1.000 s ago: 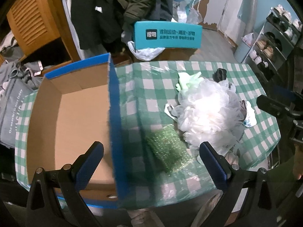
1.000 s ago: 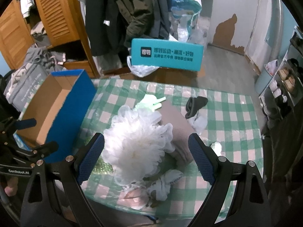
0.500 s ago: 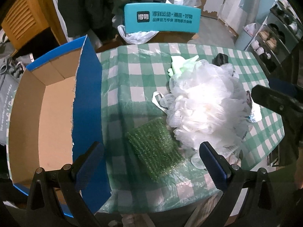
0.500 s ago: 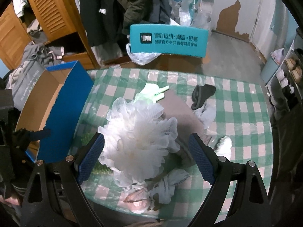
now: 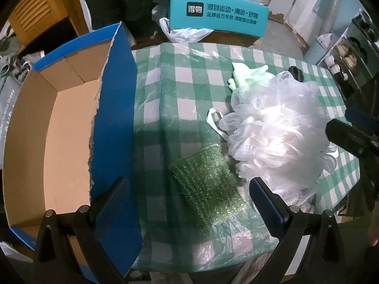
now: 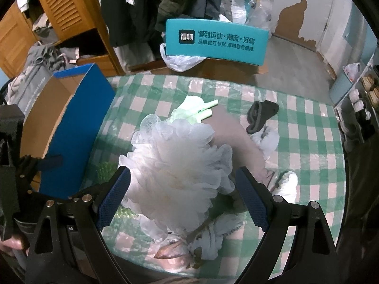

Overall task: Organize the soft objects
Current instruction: 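Move the right tool to the white mesh puffer and close on it, then lift the puffer with the right tool while the left tool grasps the green bubble-wrap pouch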

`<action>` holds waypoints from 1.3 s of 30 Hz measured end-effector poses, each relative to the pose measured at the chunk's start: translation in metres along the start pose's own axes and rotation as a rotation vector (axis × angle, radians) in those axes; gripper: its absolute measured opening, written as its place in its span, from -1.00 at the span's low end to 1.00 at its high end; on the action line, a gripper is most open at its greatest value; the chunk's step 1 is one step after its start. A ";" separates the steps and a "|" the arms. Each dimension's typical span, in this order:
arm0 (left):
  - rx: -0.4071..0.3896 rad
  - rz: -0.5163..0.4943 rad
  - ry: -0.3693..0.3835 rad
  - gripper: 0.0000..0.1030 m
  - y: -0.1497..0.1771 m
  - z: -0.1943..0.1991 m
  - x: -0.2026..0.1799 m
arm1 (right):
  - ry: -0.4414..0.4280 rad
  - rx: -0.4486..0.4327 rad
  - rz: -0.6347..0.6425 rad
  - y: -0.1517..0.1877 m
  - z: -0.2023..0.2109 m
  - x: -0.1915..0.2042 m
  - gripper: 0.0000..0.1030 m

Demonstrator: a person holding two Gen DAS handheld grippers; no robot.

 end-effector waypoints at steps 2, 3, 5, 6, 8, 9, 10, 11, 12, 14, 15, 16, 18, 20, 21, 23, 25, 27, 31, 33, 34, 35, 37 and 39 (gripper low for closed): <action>0.000 -0.004 0.005 0.97 0.000 0.000 -0.001 | -0.002 0.002 0.004 -0.001 -0.002 0.002 0.73; 0.001 -0.007 0.003 0.97 0.000 0.000 -0.001 | 0.000 0.005 0.008 -0.001 -0.004 0.004 0.73; 0.000 -0.011 -0.006 0.97 0.000 0.000 0.001 | 0.003 0.011 0.015 -0.001 -0.007 0.006 0.73; 0.001 -0.014 -0.011 0.97 0.000 -0.001 0.002 | 0.003 0.015 0.017 -0.001 -0.009 0.007 0.73; 0.000 -0.014 -0.015 0.97 0.000 -0.001 0.005 | 0.005 0.021 0.022 -0.001 -0.013 0.009 0.73; -0.002 -0.011 -0.015 0.97 -0.001 0.000 0.007 | 0.004 0.025 0.025 0.000 -0.015 0.010 0.73; -0.002 -0.008 -0.015 0.97 -0.001 0.000 0.008 | 0.004 0.031 0.026 0.000 -0.018 0.011 0.73; -0.003 -0.006 -0.015 0.97 -0.001 0.000 0.010 | 0.004 0.036 0.028 0.001 -0.020 0.011 0.73; -0.002 -0.007 -0.014 0.97 0.000 0.000 0.011 | 0.003 0.044 0.030 0.002 -0.024 0.012 0.73; 0.003 -0.017 -0.012 0.97 0.001 0.000 0.010 | 0.000 0.063 0.038 0.004 -0.031 0.014 0.73; 0.005 -0.023 -0.012 0.97 0.002 0.000 0.009 | 0.000 0.073 0.043 0.006 -0.035 0.015 0.73; 0.008 -0.026 -0.010 0.97 0.002 0.000 0.009 | -0.002 0.082 0.046 0.007 -0.039 0.017 0.73; 0.015 -0.023 0.000 0.97 0.005 -0.002 0.006 | -0.013 0.107 0.057 0.011 -0.048 0.021 0.73; 0.031 -0.008 0.034 0.97 0.008 -0.004 0.003 | -0.019 0.134 0.069 0.016 -0.056 0.024 0.73; 0.027 -0.011 0.035 0.97 0.008 -0.004 0.002 | -0.021 0.144 0.074 0.018 -0.058 0.025 0.73; 0.034 -0.019 0.045 0.97 0.010 -0.007 -0.001 | -0.022 0.163 0.084 0.022 -0.065 0.026 0.73; 0.036 -0.035 0.034 0.97 0.011 -0.010 -0.003 | -0.032 0.181 0.085 0.026 -0.070 0.026 0.73; 0.041 -0.043 0.032 0.97 0.013 -0.011 -0.006 | -0.046 0.197 0.075 0.028 -0.073 0.026 0.73; 0.049 -0.037 0.055 0.97 0.017 -0.012 -0.013 | -0.082 0.229 0.054 0.031 -0.081 0.027 0.74; 0.055 -0.052 0.038 0.97 0.018 -0.015 -0.015 | -0.109 0.252 0.044 0.035 -0.087 0.028 0.74; 0.056 -0.056 0.025 0.98 0.018 -0.017 -0.014 | -0.124 0.269 0.034 0.037 -0.090 0.029 0.75; 0.054 -0.057 0.014 0.98 0.018 -0.017 -0.014 | -0.137 0.284 0.025 0.039 -0.094 0.029 0.75; 0.049 -0.056 0.015 0.98 0.017 -0.017 -0.016 | -0.154 0.304 0.012 0.040 -0.099 0.030 0.76; 0.049 -0.053 0.030 0.97 0.018 -0.017 -0.019 | -0.160 0.303 0.016 0.040 -0.100 0.031 0.76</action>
Point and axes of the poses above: each gripper's, at about its wrist camera, not at the fingertips, and z roughly against the way its jaws point, x to its left, y to its underside, the point moved 8 cm from there along -z, roughly the way its jaws point, and after that the axes turned 11 degrees about y, right-handed, at the moved point
